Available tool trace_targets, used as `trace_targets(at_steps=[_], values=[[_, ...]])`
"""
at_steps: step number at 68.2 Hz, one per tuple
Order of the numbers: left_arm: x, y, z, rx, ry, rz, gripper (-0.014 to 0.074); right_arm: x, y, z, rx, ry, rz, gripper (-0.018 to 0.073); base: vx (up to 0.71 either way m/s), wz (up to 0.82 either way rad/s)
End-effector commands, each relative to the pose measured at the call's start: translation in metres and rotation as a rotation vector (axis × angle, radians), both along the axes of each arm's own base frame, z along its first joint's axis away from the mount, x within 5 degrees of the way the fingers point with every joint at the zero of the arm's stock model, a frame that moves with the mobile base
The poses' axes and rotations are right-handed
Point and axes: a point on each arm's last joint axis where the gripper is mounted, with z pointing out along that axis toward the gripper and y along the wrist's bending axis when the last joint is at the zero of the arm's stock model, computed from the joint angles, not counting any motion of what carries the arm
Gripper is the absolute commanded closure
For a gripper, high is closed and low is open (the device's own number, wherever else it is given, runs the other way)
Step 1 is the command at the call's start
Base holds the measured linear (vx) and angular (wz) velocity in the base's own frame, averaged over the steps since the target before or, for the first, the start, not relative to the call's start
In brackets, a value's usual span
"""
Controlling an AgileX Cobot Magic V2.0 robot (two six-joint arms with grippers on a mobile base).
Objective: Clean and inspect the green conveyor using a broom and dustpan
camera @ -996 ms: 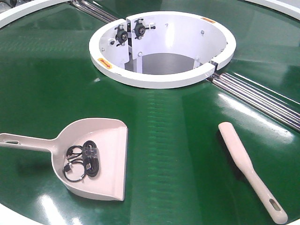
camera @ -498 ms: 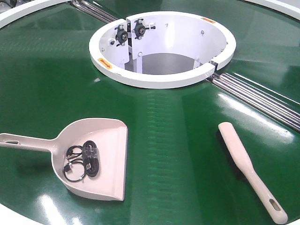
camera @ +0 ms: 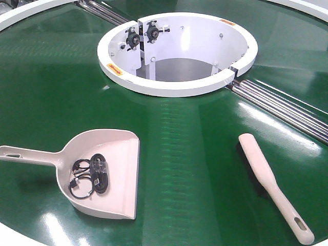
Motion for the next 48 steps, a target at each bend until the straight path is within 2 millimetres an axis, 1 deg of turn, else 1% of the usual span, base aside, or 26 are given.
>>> trace_targets(at_steps=[1,8,15,22,48], values=[[0.000,-0.001,-0.004,-0.013,-0.050,-0.007,0.0604,0.000,-0.003,0.007,-0.080,-0.091,-0.038,0.0568,0.00,0.00],[0.000,-0.001,-0.004,-0.013,-0.050,-0.007,0.0604,0.002,-0.004,-0.010,-0.102,-0.076,-0.049,0.0568,0.00,0.00],[0.000,-0.001,-0.004,-0.013,-0.050,-0.007,0.0604,0.002,-0.004,-0.034,-0.109,-0.063,-0.047,0.0568,0.00,0.00],[0.000,-0.001,-0.004,-0.013,-0.050,-0.007,0.0604,-0.002,-0.004,-0.051,-0.103,-0.135,-0.045,0.0568,0.00,0.00],[0.000,-0.001,-0.004,-0.013,-0.049,-0.007,0.0604,-0.003,-0.004,-0.049,-0.091,-0.156,-0.045,0.0568,0.00,0.00]])
